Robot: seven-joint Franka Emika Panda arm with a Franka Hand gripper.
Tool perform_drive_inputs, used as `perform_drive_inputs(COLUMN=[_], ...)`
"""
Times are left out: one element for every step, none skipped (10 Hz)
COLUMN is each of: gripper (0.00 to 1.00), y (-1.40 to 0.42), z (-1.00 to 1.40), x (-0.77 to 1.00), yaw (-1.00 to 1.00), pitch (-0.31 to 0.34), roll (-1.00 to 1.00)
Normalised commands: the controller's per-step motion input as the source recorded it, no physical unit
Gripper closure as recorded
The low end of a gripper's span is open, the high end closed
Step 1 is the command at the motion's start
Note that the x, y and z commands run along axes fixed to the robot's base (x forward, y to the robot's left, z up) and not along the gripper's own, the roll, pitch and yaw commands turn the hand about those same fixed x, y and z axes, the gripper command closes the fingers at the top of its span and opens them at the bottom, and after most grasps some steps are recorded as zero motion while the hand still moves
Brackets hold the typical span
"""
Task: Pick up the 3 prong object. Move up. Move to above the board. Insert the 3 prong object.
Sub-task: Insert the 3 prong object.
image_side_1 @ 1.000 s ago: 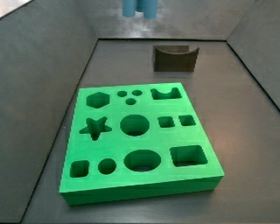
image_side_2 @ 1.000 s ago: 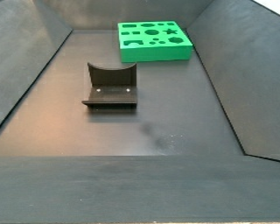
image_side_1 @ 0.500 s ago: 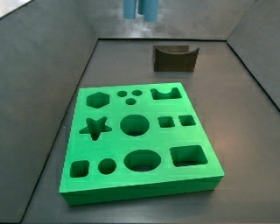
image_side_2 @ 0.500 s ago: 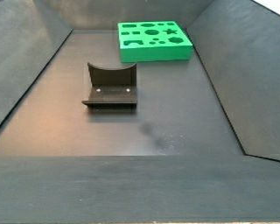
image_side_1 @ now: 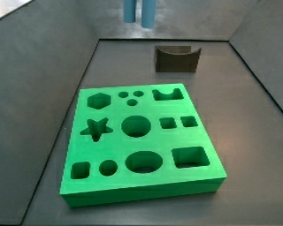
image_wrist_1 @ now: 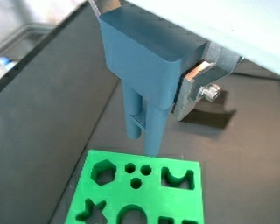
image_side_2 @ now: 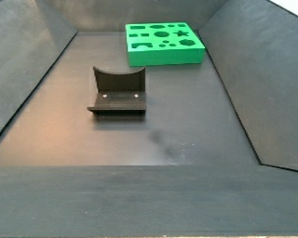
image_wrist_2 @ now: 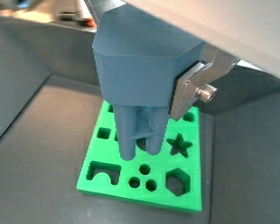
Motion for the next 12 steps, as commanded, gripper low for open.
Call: perform_drive_inputs(gripper=[1.00, 1.00, 1.00, 1.00, 1.00, 1.00, 1.00, 1.00, 1.00, 1.00, 1.00, 1.00], y=[0.00, 0.00, 0.00, 0.00, 0.10, 0.00, 0.07, 0.03, 0.00, 0.04, 0.14, 0.16], z=[-0.12, -0.12, -0.12, -0.14, -0.17, -0.06, -0.49, -0.47, -0.55, -0.53, -0.42, -0.42], x=[0.00, 0.00, 0.00, 0.00, -0.27, 0.00, 0.00, 0.01, 0.01, 0.00, 0.00, 0.00], yaw=[-1.00, -1.00, -1.00, -1.00, -0.72, 0.00, 0.00, 0.00, 0.00, -0.01, -0.04, -0.05], pitch=[0.000, 0.000, 0.000, 0.000, 0.000, -0.020, -0.041, -0.054, -0.089, -0.064, -0.021, 0.000], roll=[0.00, 0.00, 0.00, 0.00, 0.11, -0.01, 0.00, 0.00, -0.01, -0.06, -0.07, -0.05])
